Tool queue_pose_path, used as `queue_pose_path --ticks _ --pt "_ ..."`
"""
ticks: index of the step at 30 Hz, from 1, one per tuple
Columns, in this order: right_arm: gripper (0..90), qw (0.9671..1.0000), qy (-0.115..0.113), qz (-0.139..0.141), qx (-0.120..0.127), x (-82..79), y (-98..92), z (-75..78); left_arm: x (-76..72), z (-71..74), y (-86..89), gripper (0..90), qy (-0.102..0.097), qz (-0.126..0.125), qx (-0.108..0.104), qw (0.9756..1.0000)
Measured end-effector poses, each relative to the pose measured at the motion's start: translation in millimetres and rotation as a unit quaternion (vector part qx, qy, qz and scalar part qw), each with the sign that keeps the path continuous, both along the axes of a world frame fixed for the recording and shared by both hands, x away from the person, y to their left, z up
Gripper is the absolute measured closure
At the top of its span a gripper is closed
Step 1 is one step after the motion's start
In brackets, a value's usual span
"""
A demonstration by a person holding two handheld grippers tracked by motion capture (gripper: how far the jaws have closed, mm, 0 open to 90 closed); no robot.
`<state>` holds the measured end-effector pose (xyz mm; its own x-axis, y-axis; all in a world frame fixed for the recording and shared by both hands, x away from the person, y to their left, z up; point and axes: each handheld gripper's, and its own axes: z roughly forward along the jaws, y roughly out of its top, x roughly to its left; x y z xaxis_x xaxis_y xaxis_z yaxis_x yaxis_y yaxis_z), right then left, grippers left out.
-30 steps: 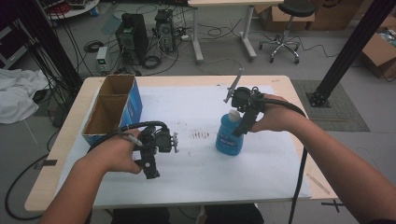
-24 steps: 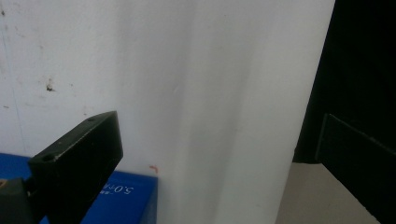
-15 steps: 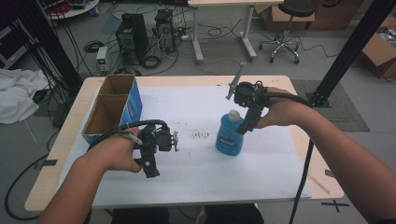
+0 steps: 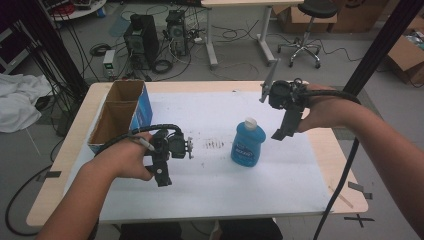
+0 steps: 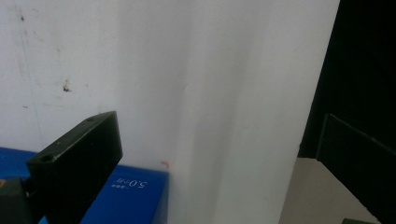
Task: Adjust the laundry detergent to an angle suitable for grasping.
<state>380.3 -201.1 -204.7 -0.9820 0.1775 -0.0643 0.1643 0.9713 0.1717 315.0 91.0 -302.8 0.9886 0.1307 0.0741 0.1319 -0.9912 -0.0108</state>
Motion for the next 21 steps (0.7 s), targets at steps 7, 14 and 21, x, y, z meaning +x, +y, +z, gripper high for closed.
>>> queue_pose_path --ticks 7,14,21 --pt "0.0 0.9998 -0.002 0.017 -0.015 -14.7 -12.8 5.6 0.8 1.8 0.0 0.6 -0.001 0.001 0.001 1.0000" --pt "0.0 0.9989 0.000 0.038 -0.028 -31.1 -17.5 3.0 1.1 5.1 -1.5 0.6 -0.001 0.001 0.006 1.0000" --pt "0.0 0.9987 0.007 0.036 -0.034 -31.2 -25.1 -6.7 5.0 9.6 -2.7 0.5 -0.005 -0.002 0.005 1.0000"
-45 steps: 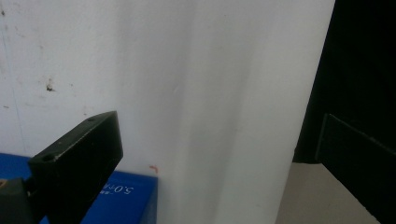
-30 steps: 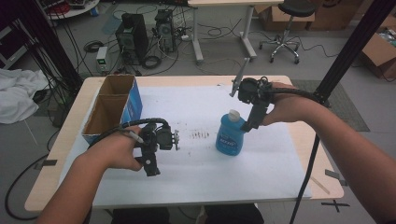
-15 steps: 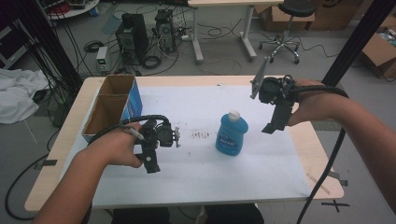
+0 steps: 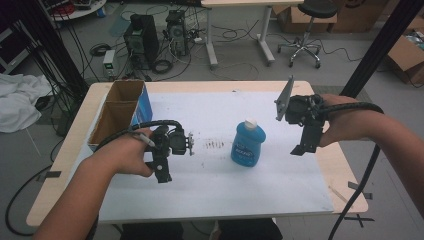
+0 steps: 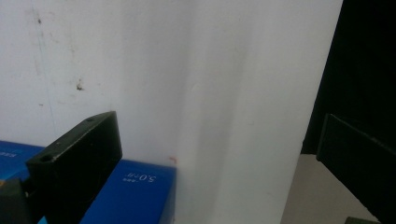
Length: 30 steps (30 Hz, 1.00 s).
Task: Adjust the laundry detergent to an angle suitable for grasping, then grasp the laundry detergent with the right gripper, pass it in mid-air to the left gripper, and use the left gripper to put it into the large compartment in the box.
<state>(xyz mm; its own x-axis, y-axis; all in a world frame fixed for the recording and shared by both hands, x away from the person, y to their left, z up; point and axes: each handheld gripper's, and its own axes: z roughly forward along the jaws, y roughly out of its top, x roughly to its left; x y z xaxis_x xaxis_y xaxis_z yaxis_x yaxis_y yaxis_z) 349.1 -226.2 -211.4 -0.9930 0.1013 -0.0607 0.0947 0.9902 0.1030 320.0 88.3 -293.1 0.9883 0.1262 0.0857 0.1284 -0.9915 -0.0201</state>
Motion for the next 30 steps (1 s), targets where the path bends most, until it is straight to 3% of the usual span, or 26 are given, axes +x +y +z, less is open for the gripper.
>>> queue_pose_path --ticks 6,18,23,30 --pt "0.0 0.9999 0.000 -0.002 0.010 1.6 -3.8 -0.1 1.2 4.1 -3.0 0.5 -0.002 -0.006 0.002 1.0000" --pt "0.0 1.0000 -0.004 -0.007 0.004 1.7 -2.3 5.0 4.3 8.4 -5.5 0.5 -0.012 -0.016 -0.006 0.9998" --pt "0.0 0.9999 -0.002 -0.009 0.004 2.2 -2.7 4.0 3.0 6.8 -5.7 0.5 -0.007 -0.020 -0.006 0.9997" --pt "0.0 0.9997 -0.004 -0.025 0.006 6.8 -6.6 2.5 1.7 11.3 -2.6 0.5 -0.013 -0.020 -0.008 0.9997"
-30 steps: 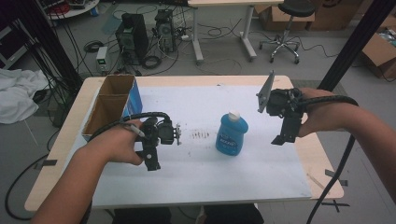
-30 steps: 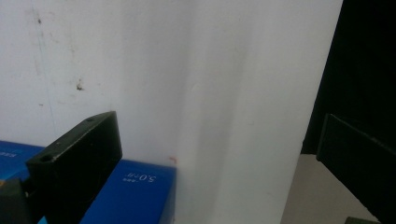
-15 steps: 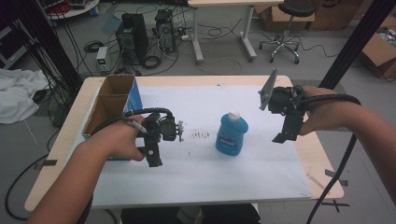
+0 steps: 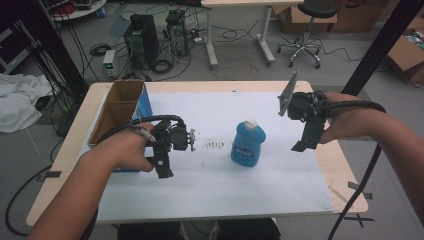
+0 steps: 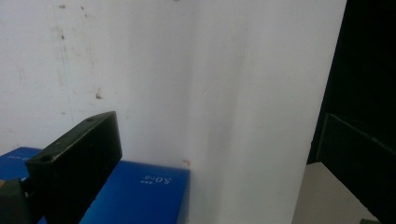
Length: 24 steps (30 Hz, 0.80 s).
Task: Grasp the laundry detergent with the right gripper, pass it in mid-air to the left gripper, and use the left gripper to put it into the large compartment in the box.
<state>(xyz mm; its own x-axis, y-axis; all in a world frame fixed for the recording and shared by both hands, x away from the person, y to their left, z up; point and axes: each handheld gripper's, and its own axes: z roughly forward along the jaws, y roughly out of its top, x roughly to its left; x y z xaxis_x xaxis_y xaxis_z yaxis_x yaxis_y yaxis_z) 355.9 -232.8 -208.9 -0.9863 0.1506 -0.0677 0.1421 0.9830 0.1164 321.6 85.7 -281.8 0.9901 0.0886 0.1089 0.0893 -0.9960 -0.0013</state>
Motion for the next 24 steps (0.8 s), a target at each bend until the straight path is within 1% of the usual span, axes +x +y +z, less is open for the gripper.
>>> queue_pose_path --ticks 7,10,13,14,18,24 --pt "0.0 1.0000 -0.008 0.000 0.003 3.5 -0.3 2.6 -2.8 -2.8 1.0 0.5 0.001 0.008 -0.003 1.0000" --pt "0.0 0.9998 -0.012 -0.006 0.012 4.7 -2.2 -0.2 -4.7 -3.4 0.8 0.5 0.002 0.008 -0.006 0.9999" --pt "0.0 0.9996 -0.014 -0.010 0.023 5.6 -6.0 -4.6 -6.1 -2.7 0.8 0.5 -0.002 0.006 -0.009 0.9999" --pt "0.0 0.9994 -0.016 -0.012 0.030 6.7 -8.3 -6.4 -6.3 -2.3 1.3 0.5 -0.001 0.005 -0.012 0.9999" --pt "0.0 0.9977 -0.021 -0.022 0.060 8.8 -16.0 -12.3 -6.7 -2.4 1.8 0.5 -0.003 0.004 -0.011 0.9999" --pt "0.0 0.9951 -0.026 -0.034 0.089 8.6 -24.6 -24.7 -7.7 -3.0 2.6 0.4 -0.003 0.000 -0.012 0.9999"
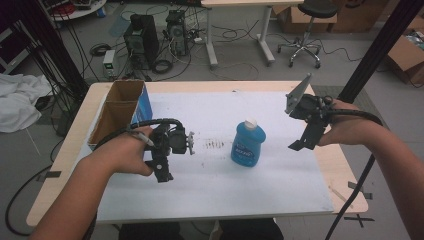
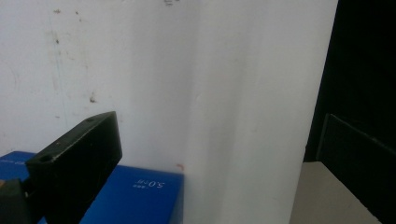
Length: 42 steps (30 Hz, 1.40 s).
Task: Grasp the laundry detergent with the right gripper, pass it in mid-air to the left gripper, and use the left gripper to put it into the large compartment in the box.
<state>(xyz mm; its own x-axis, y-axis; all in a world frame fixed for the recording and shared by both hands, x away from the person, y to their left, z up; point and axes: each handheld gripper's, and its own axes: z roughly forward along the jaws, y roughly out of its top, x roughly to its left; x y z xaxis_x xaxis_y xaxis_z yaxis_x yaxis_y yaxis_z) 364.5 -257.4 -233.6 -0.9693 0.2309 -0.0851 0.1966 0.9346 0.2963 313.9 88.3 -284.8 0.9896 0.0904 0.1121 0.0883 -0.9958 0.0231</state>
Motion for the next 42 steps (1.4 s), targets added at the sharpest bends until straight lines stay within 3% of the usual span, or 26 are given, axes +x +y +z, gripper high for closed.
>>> queue_pose_path --ticks 6,10,14,18,23,30,36,37,40,42 --pt "0.0 0.9991 -0.002 -0.013 0.039 1.5 -8.2 -15.6 -1.3 0.3 2.7 0.5 -0.001 0.000 -0.002 1.0000" --pt "0.0 0.9963 -0.008 -0.019 0.083 3.3 -16.3 -31.4 -1.8 0.7 6.1 0.4 -0.001 0.002 -0.003 1.0000" --pt "0.0 0.9915 -0.015 -0.021 0.128 4.6 -23.3 -45.9 -1.8 0.1 7.8 0.4 -0.001 0.003 -0.004 1.0000" --pt "0.0 0.9845 -0.011 -0.021 0.174 6.3 -27.4 -63.3 -2.2 -0.3 7.4 0.4 -0.001 0.001 -0.004 1.0000" --pt "0.0 0.9807 -0.006 -0.027 0.194 8.8 -26.7 -82.6 -2.4 -0.5 8.4 0.3 0.000 0.000 -0.006 1.0000" --pt "0.0 0.9728 -0.006 -0.034 0.229 10.9 -26.2 -105.3 -1.5 -1.2 10.7 0.3 0.000 0.001 -0.006 1.0000" --pt "0.0 0.9647 -0.016 -0.043 0.259 11.5 -25.3 -120.3 -1.3 -1.4 10.4 0.3 -0.001 0.000 -0.009 1.0000" --pt "0.0 0.9618 -0.020 -0.044 0.269 11.4 -24.7 -122.9 -1.1 -2.0 10.1 0.3 -0.001 0.001 -0.011 0.9999" --pt "0.0 0.9573 -0.024 -0.048 0.284 11.7 -21.7 -128.7 -1.4 -3.0 9.9 0.4 0.000 -0.001 -0.011 0.9999" --pt "0.0 0.9556 -0.024 -0.050 0.289 12.2 -19.1 -132.7 -2.0 -3.2 10.1 0.3 0.000 -0.001 -0.011 0.9999"
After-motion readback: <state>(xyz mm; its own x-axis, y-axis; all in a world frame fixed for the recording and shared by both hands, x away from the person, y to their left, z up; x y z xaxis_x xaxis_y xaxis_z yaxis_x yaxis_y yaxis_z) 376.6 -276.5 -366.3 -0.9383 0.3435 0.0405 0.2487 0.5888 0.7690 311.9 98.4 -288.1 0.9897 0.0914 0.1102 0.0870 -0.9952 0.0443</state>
